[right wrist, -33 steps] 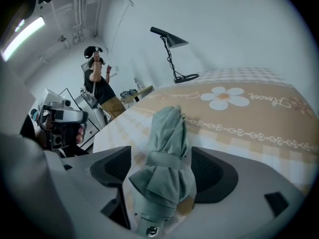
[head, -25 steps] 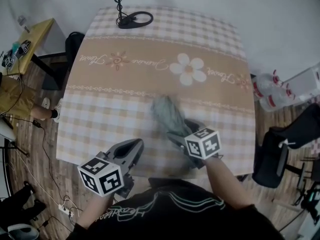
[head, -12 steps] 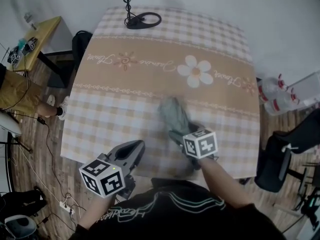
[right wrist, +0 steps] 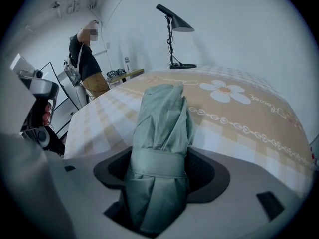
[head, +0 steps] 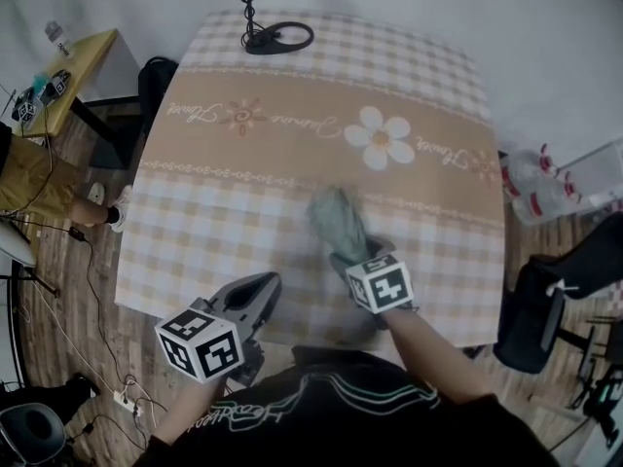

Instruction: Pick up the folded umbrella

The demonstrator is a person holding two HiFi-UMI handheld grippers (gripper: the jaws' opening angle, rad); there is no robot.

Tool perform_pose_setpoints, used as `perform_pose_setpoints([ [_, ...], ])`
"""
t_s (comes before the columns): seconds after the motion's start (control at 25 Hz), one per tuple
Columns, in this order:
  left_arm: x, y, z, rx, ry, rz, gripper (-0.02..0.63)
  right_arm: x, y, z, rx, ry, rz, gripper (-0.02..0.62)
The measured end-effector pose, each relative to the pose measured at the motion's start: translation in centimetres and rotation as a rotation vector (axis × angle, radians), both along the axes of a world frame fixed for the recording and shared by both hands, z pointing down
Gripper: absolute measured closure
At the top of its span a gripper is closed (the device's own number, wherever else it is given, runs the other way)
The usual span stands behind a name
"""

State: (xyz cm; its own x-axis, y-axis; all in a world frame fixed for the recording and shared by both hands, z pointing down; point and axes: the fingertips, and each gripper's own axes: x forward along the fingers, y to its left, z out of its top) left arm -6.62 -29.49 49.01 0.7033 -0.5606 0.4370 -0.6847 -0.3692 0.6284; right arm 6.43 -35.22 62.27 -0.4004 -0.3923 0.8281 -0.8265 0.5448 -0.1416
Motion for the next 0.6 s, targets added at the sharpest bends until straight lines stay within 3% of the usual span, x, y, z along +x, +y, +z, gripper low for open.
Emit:
perform_pose_setpoints([
  [0.6, 1.8, -2.0, 1.7, -0.057, -0.027, 0.036, 0.609, 0.8, -0.3, -0.6, -0.064, -0.145, -0.026, 0.311],
])
